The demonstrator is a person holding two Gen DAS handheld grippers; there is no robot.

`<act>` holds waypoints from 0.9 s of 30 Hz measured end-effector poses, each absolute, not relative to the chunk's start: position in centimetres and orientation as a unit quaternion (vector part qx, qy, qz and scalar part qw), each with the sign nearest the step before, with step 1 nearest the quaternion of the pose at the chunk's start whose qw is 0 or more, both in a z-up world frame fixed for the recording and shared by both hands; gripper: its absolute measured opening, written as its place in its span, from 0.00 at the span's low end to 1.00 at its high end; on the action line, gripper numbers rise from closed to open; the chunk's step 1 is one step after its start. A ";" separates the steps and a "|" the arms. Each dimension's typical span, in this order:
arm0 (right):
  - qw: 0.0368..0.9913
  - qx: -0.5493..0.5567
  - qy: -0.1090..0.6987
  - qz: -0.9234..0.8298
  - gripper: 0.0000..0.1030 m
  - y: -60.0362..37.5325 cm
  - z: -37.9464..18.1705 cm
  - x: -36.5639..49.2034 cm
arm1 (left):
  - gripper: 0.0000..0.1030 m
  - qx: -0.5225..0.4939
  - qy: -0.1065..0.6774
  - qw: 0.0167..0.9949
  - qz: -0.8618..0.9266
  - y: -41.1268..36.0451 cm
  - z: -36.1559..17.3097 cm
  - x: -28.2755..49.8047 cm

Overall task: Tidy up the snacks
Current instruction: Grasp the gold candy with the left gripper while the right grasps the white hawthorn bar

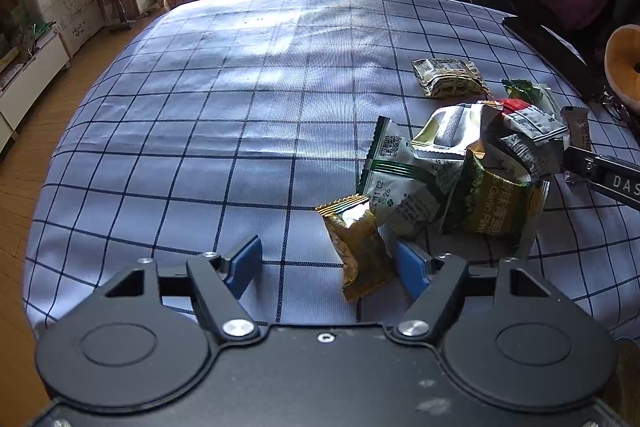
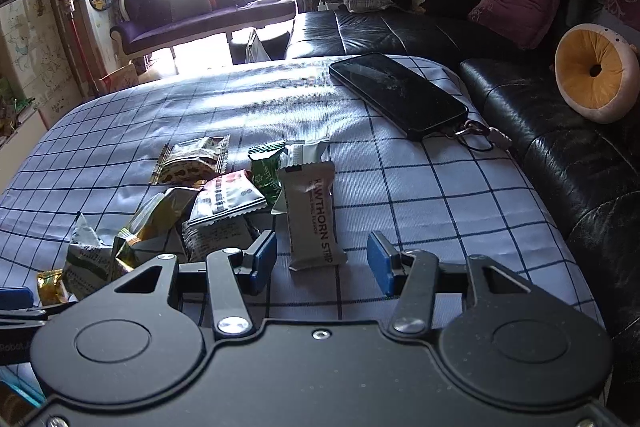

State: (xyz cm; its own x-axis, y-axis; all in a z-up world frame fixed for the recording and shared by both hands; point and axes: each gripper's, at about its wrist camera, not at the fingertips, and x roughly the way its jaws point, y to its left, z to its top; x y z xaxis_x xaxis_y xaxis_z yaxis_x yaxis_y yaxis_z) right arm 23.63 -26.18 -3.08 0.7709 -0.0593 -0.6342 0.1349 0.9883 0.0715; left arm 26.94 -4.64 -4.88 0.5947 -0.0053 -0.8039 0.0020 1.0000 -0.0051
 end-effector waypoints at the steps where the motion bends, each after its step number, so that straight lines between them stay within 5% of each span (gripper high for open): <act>1: 0.940 0.054 0.333 -0.052 0.55 -26.1 -3.2 23.8 | 0.75 -0.005 0.451 0.893 -0.003 -4.6 -4.9 27.0; 20: 0.940 0.040 0.334 -0.053 0.52 -25.6 -4.2 24.3 | 0.76 -0.001 0.436 0.900 -0.004 -4.4 -5.1 26.5; 23: 0.941 0.039 0.332 -0.058 0.40 -25.8 -4.0 24.1 | 0.75 -0.011 0.439 0.898 -0.007 -4.0 -4.9 26.6; 27: 0.939 0.048 0.338 -0.047 0.34 -26.0 -3.7 23.2 | 0.48 -0.015 0.435 0.900 0.002 -3.5 -4.5 26.4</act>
